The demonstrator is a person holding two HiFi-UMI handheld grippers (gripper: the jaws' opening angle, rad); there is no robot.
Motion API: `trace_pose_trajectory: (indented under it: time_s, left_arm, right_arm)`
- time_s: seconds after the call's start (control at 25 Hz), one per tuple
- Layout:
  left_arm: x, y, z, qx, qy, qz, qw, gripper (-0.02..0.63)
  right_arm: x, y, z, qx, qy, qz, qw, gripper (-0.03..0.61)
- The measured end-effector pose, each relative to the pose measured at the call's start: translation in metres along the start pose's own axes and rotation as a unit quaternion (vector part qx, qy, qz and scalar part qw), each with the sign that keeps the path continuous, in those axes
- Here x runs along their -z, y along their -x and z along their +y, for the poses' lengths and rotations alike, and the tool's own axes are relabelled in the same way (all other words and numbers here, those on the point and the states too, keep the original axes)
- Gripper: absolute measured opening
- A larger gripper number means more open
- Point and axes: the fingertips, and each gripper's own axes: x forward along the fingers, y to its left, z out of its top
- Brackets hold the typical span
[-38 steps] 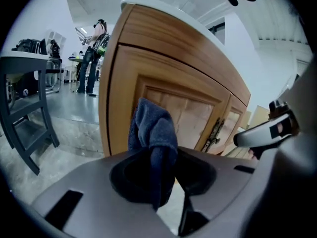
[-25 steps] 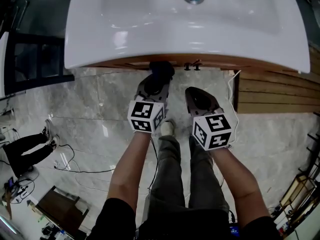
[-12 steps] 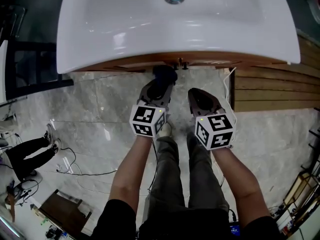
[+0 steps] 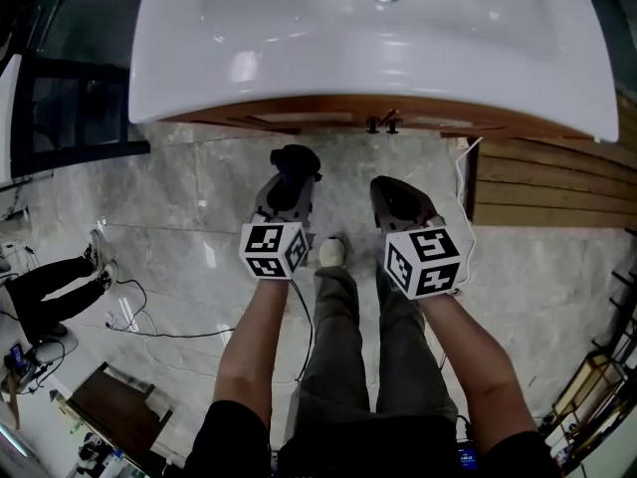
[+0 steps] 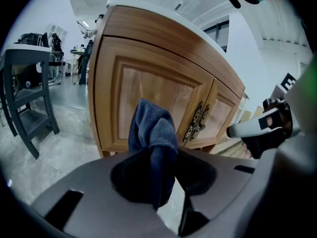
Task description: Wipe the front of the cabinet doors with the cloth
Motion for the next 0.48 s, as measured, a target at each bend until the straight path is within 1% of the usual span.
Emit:
trace_pose_trajectory:
  time_s: [0.12,0.32,0.48]
  left_arm:
    - [0.001,0.006,0.024,-0.02,0.015,-0.008,0.9996,0.101]
    - [-0.006,0.01,0.057,-0.045,0.016,-0.019,0.9987,0.101]
    - [-0.016,0.008,0.075,-0.056,0.016,-0.031,0.9979,0.101]
  right_arm:
    - [0.002,-0.01,0.009,-0.002,-0.001,0.007,1.0,0.044]
    - [0.0,-0.026,0.031,-0.014,-0.003,0.007,1.0,0.044]
    - [-0.001,-0.036,0.042,-0.017,0.0,0.01,1.0,0.044]
